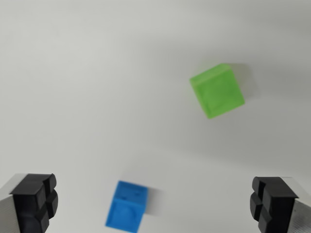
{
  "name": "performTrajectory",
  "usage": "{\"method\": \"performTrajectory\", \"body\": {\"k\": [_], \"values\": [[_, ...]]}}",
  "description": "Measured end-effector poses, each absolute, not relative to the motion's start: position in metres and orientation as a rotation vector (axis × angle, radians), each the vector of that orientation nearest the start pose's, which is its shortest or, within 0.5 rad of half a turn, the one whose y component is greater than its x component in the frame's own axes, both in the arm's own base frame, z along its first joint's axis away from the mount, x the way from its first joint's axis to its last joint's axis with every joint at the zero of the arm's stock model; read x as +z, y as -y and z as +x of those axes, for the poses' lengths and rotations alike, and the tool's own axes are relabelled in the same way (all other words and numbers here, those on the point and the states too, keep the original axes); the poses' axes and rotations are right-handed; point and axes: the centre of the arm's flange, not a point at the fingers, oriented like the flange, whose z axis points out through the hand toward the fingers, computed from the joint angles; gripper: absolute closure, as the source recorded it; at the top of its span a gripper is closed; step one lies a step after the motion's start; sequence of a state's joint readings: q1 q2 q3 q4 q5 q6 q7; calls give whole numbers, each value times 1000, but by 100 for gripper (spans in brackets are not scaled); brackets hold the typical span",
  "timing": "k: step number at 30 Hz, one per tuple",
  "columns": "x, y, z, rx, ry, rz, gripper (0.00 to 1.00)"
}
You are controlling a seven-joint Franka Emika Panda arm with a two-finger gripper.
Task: Stack cube
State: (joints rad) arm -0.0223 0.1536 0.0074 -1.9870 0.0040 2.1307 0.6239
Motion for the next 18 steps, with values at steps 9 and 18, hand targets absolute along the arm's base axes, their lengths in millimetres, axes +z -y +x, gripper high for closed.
{"method": "performTrajectory", "body": {"k": [9,18], "values": [[360,24,586,17,-858,-3021,0],[331,41,589,14,-707,-3059,0]]}}
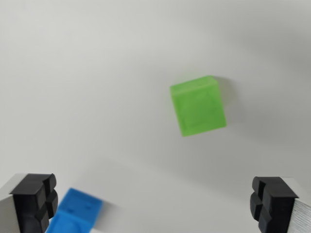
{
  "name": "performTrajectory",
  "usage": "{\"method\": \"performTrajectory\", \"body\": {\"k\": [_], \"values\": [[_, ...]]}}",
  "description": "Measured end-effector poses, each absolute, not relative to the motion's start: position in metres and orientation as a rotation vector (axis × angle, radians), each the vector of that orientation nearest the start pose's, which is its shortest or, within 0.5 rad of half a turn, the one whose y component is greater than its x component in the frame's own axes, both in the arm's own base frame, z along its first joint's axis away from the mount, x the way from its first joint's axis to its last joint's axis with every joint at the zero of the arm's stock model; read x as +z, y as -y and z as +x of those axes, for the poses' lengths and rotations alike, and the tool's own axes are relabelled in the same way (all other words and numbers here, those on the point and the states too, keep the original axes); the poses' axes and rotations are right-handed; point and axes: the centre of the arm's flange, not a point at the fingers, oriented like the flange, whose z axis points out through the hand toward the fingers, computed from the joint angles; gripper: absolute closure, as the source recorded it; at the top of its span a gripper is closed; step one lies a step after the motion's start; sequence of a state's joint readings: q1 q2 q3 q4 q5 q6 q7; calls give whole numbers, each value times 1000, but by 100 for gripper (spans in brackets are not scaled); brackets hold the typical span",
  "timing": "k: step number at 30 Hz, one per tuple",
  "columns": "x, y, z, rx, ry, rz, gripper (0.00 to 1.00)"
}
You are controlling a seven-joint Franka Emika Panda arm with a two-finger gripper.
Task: Stack cube
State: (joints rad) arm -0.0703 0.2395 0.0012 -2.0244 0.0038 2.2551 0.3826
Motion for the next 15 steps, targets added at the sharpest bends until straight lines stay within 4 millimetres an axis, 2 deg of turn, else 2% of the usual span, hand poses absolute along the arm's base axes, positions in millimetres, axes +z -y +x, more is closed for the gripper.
{"method": "performTrajectory", "body": {"k": [15], "values": [[276,72,592,11,-428,-3110,0]]}}
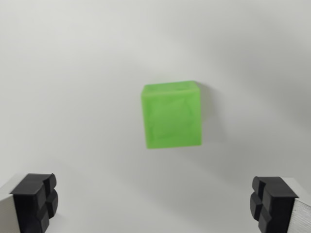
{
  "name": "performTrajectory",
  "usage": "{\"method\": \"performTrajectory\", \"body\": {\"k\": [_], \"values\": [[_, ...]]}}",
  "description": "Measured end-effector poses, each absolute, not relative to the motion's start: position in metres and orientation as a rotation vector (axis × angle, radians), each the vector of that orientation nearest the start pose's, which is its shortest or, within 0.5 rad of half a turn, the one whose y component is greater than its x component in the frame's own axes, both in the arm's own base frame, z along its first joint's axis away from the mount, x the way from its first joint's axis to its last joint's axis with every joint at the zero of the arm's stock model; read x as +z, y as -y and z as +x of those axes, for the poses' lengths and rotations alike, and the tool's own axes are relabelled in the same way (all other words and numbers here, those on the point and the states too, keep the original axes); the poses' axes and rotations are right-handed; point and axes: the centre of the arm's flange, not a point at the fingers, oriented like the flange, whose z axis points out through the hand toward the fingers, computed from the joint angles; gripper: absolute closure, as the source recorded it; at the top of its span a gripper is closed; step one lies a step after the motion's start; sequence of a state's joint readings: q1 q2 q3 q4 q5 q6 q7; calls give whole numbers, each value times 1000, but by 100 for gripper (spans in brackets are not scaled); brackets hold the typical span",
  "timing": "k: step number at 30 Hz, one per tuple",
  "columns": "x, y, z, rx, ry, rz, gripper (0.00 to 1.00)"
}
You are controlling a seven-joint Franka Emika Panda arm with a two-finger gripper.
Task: Stack cube
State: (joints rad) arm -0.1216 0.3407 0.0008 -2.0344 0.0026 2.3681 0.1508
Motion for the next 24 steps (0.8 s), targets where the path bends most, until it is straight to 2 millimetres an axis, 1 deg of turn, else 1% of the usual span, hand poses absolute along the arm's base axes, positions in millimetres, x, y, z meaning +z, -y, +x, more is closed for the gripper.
{"method": "performTrajectory", "body": {"k": [6,9,20,24], "values": [[252,85,593,10,-305,-3125,0],[243,89,593,9,-285,-3127,0],[195,88,593,11,-276,-3127,0],[180,88,593,10,-276,-3128,0]]}}
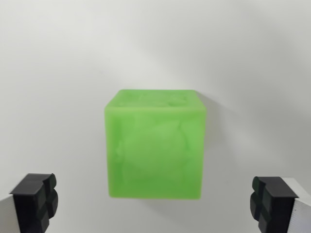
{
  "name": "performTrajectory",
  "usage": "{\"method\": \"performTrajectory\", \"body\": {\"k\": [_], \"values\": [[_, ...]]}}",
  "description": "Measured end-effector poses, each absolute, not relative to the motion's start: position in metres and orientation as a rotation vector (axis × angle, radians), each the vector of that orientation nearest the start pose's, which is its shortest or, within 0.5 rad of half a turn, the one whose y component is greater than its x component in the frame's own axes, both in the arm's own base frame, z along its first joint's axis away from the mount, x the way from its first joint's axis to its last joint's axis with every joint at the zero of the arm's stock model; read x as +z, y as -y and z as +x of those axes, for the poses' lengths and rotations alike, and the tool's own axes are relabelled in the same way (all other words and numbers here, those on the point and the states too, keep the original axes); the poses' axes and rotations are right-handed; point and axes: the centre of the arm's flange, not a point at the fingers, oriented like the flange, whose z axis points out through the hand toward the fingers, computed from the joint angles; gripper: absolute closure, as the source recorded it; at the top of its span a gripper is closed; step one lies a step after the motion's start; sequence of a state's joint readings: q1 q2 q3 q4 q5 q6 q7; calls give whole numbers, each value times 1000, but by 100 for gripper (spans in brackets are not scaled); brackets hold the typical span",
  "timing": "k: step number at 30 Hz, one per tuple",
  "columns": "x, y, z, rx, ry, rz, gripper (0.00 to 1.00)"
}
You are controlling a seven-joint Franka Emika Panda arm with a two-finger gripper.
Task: Stack cube
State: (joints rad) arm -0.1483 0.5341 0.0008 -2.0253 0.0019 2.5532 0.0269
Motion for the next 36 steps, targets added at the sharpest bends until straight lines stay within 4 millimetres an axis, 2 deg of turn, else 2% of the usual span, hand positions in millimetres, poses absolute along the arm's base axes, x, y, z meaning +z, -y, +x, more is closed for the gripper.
{"method": "performTrajectory", "body": {"k": [15,28,29,36], "values": [[132,88,592,10,-276,-3128,0],[115,88,593,10,-276,-3128,0],[115,88,593,9,-276,-3128,100],[115,88,593,8,-276,-3128,100]]}}
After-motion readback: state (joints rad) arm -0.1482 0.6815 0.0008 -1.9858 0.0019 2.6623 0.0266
